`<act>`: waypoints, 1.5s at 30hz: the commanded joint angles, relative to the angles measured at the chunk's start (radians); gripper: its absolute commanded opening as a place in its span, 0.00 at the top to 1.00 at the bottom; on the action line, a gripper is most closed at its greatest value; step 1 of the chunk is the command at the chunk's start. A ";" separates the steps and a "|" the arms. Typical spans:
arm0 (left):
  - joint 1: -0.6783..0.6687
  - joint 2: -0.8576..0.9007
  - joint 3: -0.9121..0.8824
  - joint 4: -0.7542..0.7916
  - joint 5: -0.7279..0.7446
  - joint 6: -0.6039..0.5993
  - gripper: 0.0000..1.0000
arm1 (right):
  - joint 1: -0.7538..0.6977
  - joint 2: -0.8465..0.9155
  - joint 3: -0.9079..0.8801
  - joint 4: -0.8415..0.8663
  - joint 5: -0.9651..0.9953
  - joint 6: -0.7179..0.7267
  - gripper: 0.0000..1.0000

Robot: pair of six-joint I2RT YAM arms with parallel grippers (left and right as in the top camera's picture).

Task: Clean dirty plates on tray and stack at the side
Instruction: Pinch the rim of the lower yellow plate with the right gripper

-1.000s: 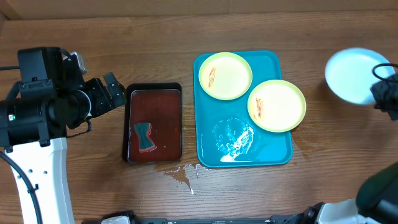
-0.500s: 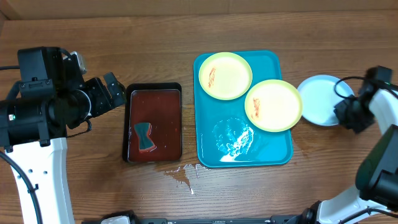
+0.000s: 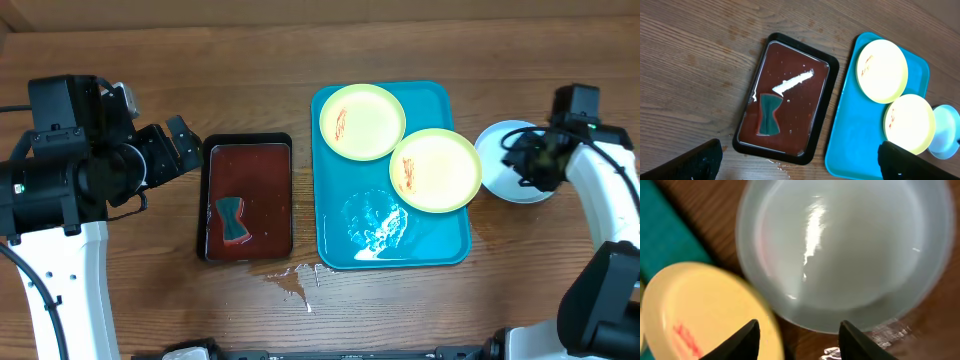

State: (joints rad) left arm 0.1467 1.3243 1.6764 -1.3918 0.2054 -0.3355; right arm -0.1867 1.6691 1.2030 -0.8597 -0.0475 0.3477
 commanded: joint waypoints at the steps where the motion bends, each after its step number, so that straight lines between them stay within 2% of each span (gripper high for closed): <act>1: 0.005 -0.009 0.019 0.002 -0.005 0.023 0.00 | 0.063 0.016 -0.035 0.051 -0.071 -0.090 0.44; 7: 0.005 -0.009 0.019 0.001 -0.005 0.023 0.00 | 0.127 0.078 -0.126 0.191 -0.063 -0.089 0.44; 9: 0.005 -0.009 0.019 0.001 -0.005 0.029 0.00 | 0.129 0.093 -0.135 0.201 -0.047 -0.086 0.49; 10: 0.005 -0.008 0.019 0.001 -0.005 0.035 0.00 | 0.129 0.095 -0.135 0.200 -0.039 -0.086 0.55; 11: 0.004 -0.008 0.019 0.001 -0.005 0.039 0.00 | 0.129 0.095 -0.135 0.197 -0.034 -0.086 0.65; 12: 0.003 -0.008 0.019 0.001 -0.005 0.044 0.00 | 0.129 0.092 -0.134 0.193 -0.037 -0.086 0.83; 13: 0.003 -0.008 0.019 0.001 -0.005 0.044 0.00 | 0.129 0.087 -0.134 0.188 -0.043 -0.082 0.94; 14: 0.003 -0.008 0.019 0.001 -0.005 0.044 0.00 | 0.129 0.081 -0.134 0.181 -0.052 -0.082 0.96; 23: 0.003 -0.002 0.013 -0.022 -0.004 0.054 0.00 | 0.174 -0.071 -0.121 0.064 -0.073 -0.082 0.96; 27: -0.002 -0.002 -0.023 -0.026 -0.002 0.076 0.00 | 0.268 -0.139 -0.121 -0.016 -0.089 -0.083 0.96; 31: -0.019 0.002 -0.078 -0.013 -0.002 0.080 0.00 | 0.409 -0.134 -0.138 -0.055 -0.085 -0.046 0.96; 36: -0.050 0.018 -0.157 0.002 0.006 0.105 0.02 | 0.518 -0.101 -0.218 0.017 -0.035 0.098 0.96; 43: -0.157 0.060 -0.278 0.076 -0.023 0.122 0.10 | 0.515 -0.087 -0.336 0.176 0.003 0.215 0.96; 44: -0.169 0.069 -0.295 0.086 -0.041 0.118 0.10 | 0.510 -0.087 -0.337 0.183 0.005 0.214 0.94; 45: -0.177 0.078 -0.311 0.095 -0.060 0.107 0.11 | 0.505 -0.087 -0.336 0.188 0.000 0.210 0.84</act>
State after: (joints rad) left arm -0.0010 1.3762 1.4090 -1.3136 0.1967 -0.2379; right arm 0.3355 1.5833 0.8677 -0.6956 -0.0818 0.5030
